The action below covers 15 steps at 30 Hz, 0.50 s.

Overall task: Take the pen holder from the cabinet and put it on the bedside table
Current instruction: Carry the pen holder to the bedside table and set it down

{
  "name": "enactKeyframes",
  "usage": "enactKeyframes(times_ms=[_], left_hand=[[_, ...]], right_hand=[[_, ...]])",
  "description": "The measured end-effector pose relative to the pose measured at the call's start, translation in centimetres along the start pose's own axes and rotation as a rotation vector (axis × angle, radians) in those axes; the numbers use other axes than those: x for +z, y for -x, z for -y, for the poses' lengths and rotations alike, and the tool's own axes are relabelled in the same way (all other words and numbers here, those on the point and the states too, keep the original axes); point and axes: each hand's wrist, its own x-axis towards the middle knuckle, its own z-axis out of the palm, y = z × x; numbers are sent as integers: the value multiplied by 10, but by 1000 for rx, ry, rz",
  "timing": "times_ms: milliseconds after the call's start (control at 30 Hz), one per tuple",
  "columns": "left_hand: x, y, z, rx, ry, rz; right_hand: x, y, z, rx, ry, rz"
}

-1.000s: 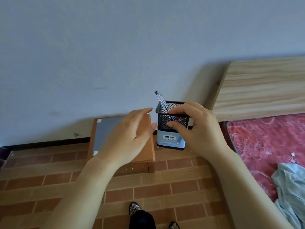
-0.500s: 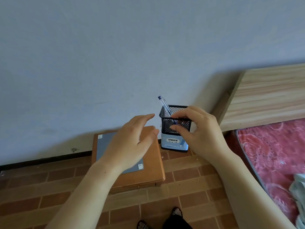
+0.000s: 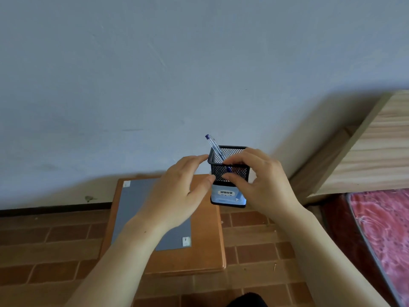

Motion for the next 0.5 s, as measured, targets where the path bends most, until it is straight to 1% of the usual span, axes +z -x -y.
enactKeyframes(times_ms=[300, 500], left_hand=[[85, -24, 87, 55, -32, -63], [156, -38, 151, 78, -20, -100]], right_hand=[[77, 24, -85, -18, -17, -78], [136, 50, -154, -37, -7, -132]])
